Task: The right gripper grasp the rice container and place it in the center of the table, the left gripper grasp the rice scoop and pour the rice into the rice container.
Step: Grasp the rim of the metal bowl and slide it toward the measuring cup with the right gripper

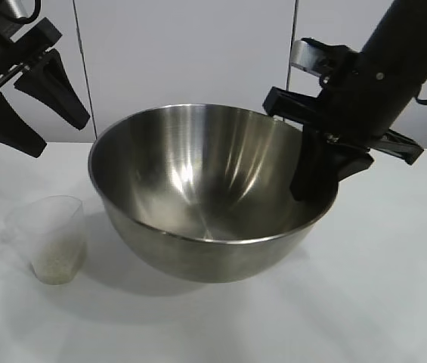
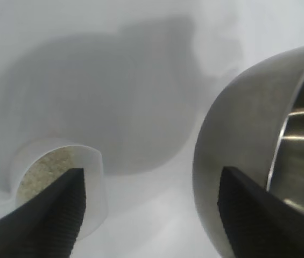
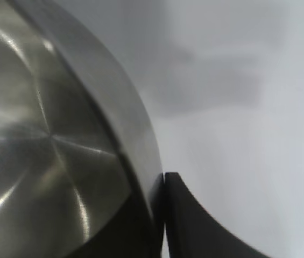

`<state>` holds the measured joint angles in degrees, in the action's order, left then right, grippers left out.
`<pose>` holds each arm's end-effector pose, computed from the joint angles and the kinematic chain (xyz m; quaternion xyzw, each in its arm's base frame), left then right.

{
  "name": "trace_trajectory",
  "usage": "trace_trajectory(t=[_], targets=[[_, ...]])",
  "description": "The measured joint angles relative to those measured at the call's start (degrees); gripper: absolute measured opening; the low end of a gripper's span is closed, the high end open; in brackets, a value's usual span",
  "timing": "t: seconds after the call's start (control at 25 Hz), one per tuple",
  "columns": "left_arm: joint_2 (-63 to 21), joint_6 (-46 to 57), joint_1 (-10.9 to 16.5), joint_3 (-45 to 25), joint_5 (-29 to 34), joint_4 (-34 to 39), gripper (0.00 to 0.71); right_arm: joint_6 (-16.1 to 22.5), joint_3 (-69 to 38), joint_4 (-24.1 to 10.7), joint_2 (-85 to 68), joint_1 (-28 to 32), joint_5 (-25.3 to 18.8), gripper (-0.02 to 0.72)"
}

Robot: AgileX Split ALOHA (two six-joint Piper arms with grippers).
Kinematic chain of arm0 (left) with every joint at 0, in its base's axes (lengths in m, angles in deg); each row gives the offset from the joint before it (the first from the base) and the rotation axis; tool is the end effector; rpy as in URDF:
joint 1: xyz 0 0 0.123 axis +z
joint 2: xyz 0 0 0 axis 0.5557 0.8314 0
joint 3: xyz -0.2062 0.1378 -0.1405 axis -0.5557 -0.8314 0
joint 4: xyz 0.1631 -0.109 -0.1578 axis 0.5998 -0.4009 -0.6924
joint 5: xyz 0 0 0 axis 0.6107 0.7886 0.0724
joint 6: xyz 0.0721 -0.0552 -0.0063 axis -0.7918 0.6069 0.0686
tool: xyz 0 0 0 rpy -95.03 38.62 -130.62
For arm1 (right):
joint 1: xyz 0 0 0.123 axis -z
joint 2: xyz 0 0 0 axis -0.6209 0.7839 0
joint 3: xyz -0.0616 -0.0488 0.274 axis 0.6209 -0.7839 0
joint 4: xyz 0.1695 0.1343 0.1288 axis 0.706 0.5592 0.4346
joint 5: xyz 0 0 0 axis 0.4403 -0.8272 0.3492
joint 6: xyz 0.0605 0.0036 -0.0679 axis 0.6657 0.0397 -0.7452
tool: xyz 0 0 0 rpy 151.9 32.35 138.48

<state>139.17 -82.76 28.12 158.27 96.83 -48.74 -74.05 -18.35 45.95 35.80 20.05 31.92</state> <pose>0.3479 -0.0865 0.2351 0.0932 0.9401 -0.3020 0.1278 0.3247 0.1359 0.2076 -0.0913 0.9757 0.1756 0.0942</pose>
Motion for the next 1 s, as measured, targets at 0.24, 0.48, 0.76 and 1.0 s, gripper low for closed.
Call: trace_trajectory(t=[0.24, 0.48, 0.76, 1.0], targets=[[0.0, 0.0, 0.0, 0.0, 0.0, 0.0, 0.507, 3.4, 0.0, -1.2, 5.6, -1.9, 4.4, 0.018], [0.0, 0.0, 0.0, 0.0, 0.0, 0.0, 0.507, 4.0, 0.0, -1.0, 8.2, -1.9, 6.3, 0.018], [0.0, 0.0, 0.0, 0.0, 0.0, 0.0, 0.507, 3.0, 0.2, 0.2, 8.2, -1.9, 7.5, 0.225], [0.0, 0.0, 0.0, 0.0, 0.0, 0.0, 0.507, 3.0, 2.4, -0.8, 8.2, -1.7, 7.1, 0.412]])
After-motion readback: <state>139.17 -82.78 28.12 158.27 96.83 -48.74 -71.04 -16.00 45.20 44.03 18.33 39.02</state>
